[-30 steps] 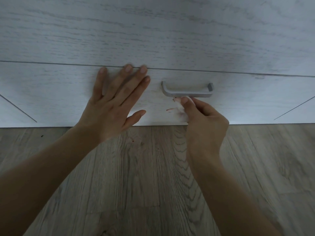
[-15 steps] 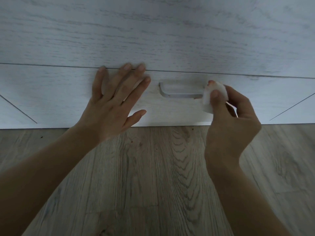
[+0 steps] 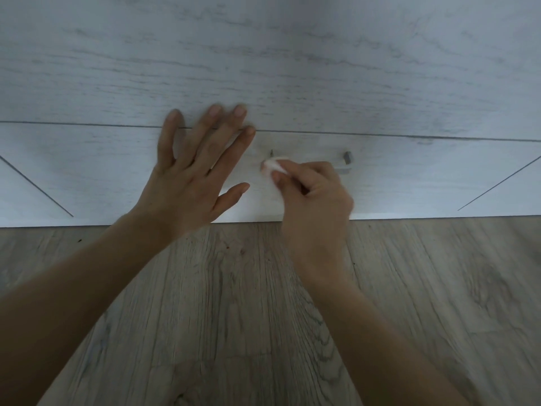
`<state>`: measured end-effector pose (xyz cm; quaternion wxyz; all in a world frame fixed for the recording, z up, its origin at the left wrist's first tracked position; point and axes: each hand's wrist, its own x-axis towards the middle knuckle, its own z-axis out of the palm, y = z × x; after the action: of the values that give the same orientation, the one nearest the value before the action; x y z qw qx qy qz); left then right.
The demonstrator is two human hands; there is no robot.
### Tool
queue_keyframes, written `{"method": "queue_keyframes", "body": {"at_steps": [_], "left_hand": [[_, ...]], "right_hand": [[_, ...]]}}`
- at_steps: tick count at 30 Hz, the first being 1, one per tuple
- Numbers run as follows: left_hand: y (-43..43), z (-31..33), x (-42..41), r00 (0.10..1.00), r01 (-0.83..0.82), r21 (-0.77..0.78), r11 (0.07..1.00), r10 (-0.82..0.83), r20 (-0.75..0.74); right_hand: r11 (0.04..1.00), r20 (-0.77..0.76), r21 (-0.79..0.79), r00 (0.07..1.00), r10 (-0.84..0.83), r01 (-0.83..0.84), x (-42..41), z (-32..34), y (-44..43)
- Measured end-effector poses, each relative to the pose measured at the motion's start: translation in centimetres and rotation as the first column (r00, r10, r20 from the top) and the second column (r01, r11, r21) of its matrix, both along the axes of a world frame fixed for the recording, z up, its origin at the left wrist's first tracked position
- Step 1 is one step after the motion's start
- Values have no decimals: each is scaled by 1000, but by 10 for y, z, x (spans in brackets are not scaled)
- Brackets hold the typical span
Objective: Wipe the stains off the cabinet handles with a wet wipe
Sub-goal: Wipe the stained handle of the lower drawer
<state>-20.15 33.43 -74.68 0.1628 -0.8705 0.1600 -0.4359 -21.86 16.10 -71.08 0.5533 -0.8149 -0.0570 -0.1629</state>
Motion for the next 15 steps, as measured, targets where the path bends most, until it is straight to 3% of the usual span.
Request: {"method": "queue_keyframes", "body": {"at_steps": [2,7,12,15], "left_hand": [[0,4,-1,1000,-18,10,1000,18,9],[-2,15,-9,997,-75,7,997,76,-23],[-3,42,-30,969,-139,108,984,158,-190],[-11,72,-54,917,-171,43,984,175,-358]], "right_hand": [[998,-34,47,999,42,-41,-2,1,3],[961,-142,254,987,-70,105,5,10,-9],[960,-269,264,963,-18,91,17,45,-27],[978,-332,190,943,-16,84,14,76,-37]]}}
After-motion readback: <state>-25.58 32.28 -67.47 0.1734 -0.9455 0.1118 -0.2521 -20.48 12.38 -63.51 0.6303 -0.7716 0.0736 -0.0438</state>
